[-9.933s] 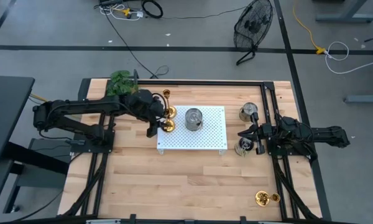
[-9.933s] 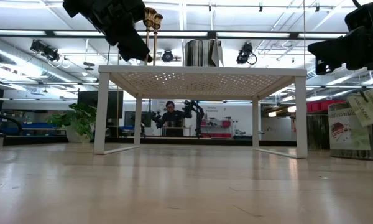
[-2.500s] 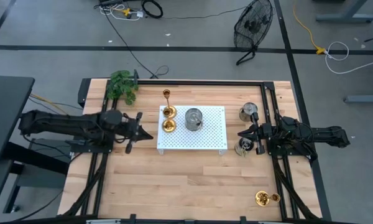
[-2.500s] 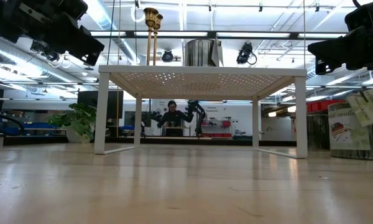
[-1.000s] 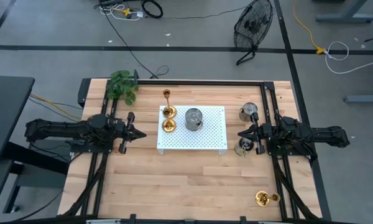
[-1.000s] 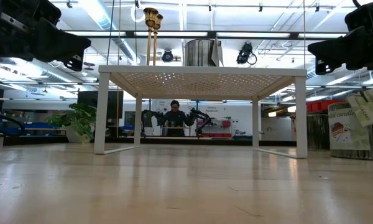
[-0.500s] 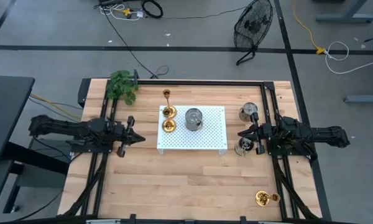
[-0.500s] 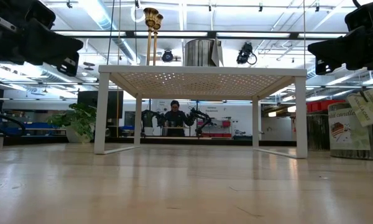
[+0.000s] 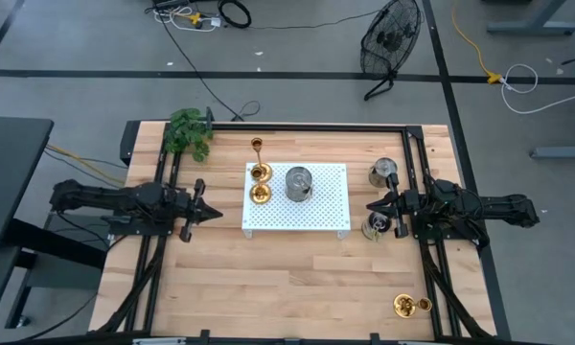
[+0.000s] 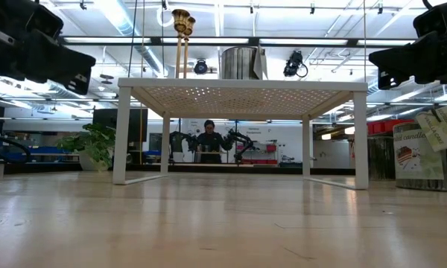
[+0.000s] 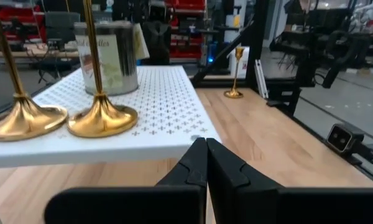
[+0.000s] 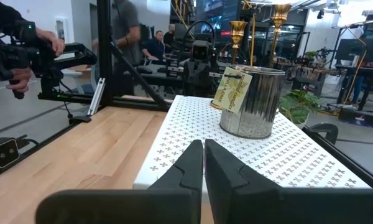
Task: Pick & Place candle stick holders
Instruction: Put the golden candle holder on the shelf
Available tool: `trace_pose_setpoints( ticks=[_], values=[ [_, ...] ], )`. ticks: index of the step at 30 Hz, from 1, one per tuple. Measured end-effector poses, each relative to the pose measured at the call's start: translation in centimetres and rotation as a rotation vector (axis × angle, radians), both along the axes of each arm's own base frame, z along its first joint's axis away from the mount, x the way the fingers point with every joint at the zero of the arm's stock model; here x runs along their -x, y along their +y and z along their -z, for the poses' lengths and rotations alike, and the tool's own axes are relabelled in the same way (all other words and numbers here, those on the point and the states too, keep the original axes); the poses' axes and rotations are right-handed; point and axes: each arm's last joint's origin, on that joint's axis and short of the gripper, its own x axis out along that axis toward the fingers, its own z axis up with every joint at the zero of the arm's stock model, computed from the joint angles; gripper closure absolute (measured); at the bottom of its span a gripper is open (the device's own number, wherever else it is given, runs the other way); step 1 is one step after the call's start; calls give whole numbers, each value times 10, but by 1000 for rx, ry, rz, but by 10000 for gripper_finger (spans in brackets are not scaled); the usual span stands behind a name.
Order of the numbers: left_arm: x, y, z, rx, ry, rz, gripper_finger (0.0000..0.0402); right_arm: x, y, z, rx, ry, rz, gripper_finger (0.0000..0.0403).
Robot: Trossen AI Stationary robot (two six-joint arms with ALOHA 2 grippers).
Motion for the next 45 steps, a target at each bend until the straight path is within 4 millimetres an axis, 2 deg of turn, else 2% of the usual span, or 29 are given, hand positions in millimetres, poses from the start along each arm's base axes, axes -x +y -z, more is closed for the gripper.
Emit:
trace_pose_setpoints(
  ticks=[9, 26, 34, 45],
  values=[
    [5, 1, -4, 1, -55, -4, 396, 0, 0, 0, 0, 0, 0, 382],
    [4, 1, -2, 5, -37, -19, 395, 0, 0, 0, 0, 0, 0, 382],
    [4, 2, -2, -22, -39, -34, 374, 0, 0, 0, 0, 0, 0, 382],
    [4, 1, -2, -21, -38, -29, 383, 0, 0, 0, 0, 0, 0, 382]
  ],
)
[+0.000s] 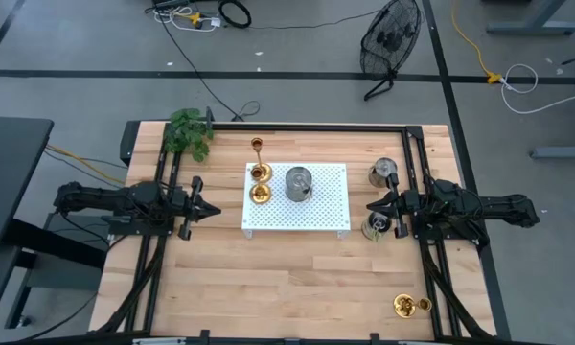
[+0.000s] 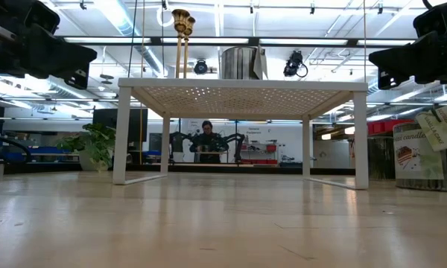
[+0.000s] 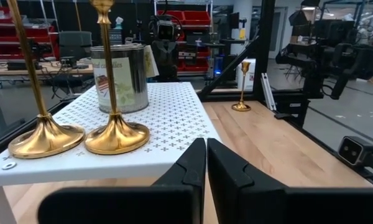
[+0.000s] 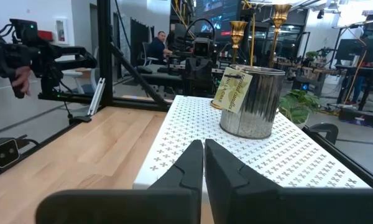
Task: Pick & Place candle stick holders
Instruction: Put the golden candle holder on the shelf
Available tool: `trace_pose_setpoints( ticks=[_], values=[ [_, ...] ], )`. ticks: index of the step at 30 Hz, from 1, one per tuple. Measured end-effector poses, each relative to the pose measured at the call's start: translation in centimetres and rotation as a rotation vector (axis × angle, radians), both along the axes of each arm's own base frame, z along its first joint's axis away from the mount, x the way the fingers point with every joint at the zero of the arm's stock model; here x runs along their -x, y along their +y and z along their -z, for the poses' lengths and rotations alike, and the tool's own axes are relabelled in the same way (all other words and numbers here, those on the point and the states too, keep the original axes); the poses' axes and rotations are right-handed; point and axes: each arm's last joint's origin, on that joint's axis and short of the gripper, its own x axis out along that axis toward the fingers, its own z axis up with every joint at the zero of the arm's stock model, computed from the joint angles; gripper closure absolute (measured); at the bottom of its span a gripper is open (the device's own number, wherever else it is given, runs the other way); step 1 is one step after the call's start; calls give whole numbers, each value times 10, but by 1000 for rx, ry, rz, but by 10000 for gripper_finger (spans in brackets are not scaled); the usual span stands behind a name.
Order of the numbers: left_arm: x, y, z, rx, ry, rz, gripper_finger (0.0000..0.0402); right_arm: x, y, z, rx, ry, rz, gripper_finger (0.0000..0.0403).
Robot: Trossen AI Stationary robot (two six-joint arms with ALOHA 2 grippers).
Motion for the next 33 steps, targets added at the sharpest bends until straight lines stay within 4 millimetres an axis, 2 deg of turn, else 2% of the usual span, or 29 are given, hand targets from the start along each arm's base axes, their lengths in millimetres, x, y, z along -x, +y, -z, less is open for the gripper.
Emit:
trace_pose_setpoints(
  ticks=[33],
  values=[
    [0, 0, -3, 3, -34, 15, 383, 0, 0, 0, 0, 0, 0, 382]
  ],
)
